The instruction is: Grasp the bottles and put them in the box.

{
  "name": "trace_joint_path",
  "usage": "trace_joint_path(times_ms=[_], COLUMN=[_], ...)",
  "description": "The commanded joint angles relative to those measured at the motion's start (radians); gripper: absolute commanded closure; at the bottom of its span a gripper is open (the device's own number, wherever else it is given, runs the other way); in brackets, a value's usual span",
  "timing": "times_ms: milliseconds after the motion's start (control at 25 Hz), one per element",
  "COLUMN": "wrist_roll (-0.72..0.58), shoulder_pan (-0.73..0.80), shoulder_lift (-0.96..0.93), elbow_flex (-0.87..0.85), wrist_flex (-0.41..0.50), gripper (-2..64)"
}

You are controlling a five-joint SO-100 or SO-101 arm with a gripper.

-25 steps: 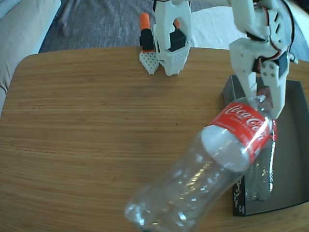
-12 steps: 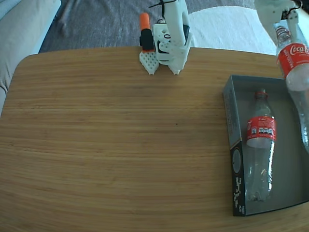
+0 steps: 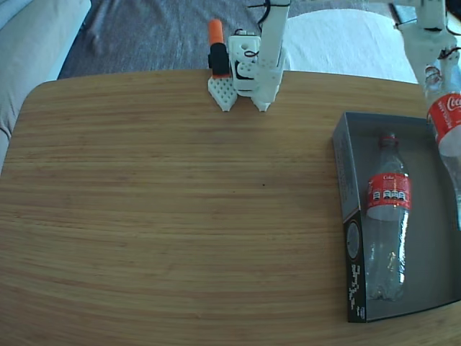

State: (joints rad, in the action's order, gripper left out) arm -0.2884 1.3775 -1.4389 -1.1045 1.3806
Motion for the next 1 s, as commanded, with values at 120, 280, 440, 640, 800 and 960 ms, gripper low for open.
trace_joint_path(times_ms=[120, 280, 440, 640, 800, 960], wrist_roll=[-0.008, -0.009, -0.009, -0.009, -0.009, -0.009], shoulder_pan=[-0.055, -0.091, -0.094, -0.084, -0.061, -0.029], shoulder_lift=[0.161, 0.252, 0.31, 0.342, 0.345, 0.347], elbow_flex=[0.225, 0.314, 0.37, 0.38, 0.367, 0.359], wrist_flex=[0.003, 0.028, 0.077, 0.081, 0.081, 0.081], gripper=[61.9, 61.9, 61.9, 61.9, 61.9, 61.9])
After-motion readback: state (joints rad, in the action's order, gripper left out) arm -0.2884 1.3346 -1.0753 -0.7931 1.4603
